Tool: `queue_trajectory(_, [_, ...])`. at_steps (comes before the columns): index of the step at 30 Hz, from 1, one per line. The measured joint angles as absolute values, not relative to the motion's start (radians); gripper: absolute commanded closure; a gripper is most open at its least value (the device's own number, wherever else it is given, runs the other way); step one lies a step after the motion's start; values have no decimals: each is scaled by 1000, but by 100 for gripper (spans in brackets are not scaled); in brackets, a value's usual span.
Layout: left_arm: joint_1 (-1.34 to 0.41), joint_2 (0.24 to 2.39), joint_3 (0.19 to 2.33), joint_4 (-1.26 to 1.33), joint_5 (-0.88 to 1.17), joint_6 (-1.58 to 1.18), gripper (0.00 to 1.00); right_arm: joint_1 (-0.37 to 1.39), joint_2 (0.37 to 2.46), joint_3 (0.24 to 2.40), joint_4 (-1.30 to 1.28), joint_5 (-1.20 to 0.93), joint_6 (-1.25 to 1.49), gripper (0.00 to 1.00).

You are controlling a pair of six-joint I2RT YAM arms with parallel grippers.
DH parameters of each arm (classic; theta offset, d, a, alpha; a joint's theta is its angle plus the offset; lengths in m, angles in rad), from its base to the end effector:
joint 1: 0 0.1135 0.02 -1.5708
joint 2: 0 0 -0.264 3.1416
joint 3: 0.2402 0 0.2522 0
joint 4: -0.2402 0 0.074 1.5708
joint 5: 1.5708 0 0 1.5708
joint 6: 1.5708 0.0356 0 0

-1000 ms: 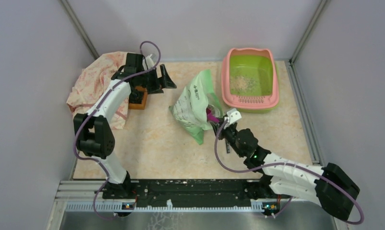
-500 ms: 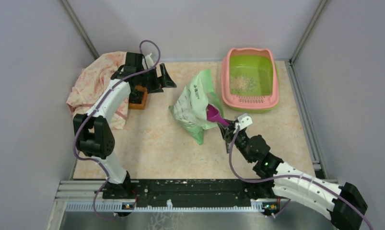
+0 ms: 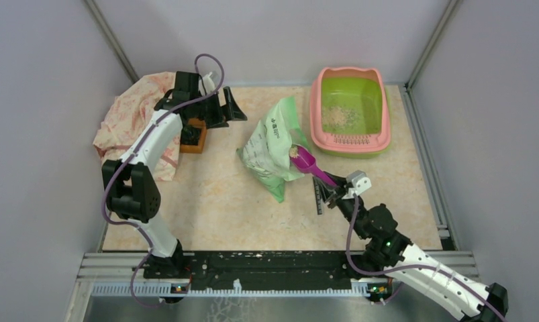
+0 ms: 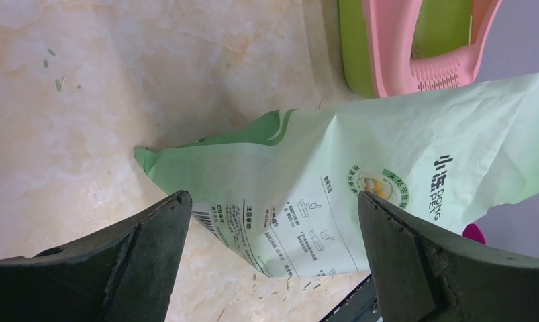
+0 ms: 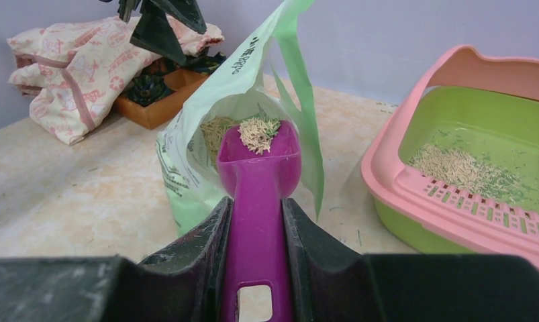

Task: Fill the litter box with clean litter
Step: 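Scoop the cat litter from the cat litter bag.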

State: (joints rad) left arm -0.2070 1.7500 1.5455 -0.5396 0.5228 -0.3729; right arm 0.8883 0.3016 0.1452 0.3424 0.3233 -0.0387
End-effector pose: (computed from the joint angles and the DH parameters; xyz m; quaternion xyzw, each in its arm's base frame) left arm 0.3841 -0.0988 0.3113 0.0302 0.8902 -0.3377 0.3042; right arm 0.0877 0.0900 0.2330 -0.1709 0.6190 0.2195 0.7345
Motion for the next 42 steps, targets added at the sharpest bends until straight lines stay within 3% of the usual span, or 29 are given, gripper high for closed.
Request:
queue_trajectory(30, [-219,1750,1591,-575,500,-373,1,888,110,55,331,329,-22,100])
queue_trajectory(35, [-220,1750,1591,-576,500,-373,1,888,277,148,282,317,-12,100])
queue_trajectory(42, [-224,1758,1593,-576,503,-373,1,888,629,500,78,269,12,100])
